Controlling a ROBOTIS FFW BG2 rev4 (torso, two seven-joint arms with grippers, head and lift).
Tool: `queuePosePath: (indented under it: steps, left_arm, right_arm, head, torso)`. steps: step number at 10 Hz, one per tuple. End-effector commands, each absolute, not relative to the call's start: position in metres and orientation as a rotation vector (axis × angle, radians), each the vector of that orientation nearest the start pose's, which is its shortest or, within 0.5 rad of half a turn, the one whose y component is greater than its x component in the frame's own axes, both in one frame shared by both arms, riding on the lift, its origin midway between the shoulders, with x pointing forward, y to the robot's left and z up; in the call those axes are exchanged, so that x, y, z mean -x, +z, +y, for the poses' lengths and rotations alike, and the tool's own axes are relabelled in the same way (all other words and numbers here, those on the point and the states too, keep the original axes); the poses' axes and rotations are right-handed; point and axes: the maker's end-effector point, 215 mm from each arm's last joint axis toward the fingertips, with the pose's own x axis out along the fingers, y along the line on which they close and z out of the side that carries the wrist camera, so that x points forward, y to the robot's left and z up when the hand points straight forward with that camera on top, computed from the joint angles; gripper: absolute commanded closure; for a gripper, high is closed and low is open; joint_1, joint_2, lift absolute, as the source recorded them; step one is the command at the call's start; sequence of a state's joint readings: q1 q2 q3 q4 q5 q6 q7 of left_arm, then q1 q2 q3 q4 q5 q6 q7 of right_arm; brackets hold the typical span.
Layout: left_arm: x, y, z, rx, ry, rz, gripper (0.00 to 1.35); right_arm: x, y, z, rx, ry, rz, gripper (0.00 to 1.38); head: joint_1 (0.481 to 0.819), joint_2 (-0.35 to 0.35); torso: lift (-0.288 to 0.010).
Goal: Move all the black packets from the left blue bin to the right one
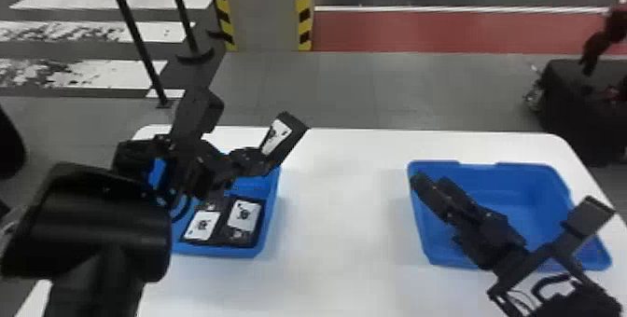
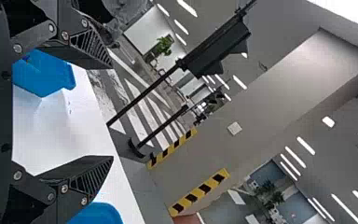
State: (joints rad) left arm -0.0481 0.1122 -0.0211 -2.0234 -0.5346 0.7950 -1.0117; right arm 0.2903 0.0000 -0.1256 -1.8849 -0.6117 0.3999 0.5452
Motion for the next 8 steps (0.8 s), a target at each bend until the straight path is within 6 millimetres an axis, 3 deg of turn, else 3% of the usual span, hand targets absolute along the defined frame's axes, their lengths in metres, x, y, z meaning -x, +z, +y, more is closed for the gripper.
queuePosePath:
  steps: [1,5,8]
  left_arm:
    - [-0.544,-0.336,0.138,-0.381,-0.77,0.452,1.21]
    - [-0.57,-0.353,0.076,-0.39,-0.975,0.434,1.21]
    - [-0.586,-0.352,0.055,-0.393,-1.039,0.425,1.21]
  right_arm:
    - [-0.479,-0.352,-0.134,-0.653,0.555,0.169,0.36]
    - [-0.518,-0.328,-0.126,-0.618,0.589,0.135,0.34]
    - [-0.538,-0.32,-0.1,-0.621,0.642,0.156,0.3]
  head:
    - [0.695,0.041]
    - [0.695,-0.027]
    - [0.695,-0.051]
  torso:
    - [-0.11]
    - [-0.11]
    - [-0.11]
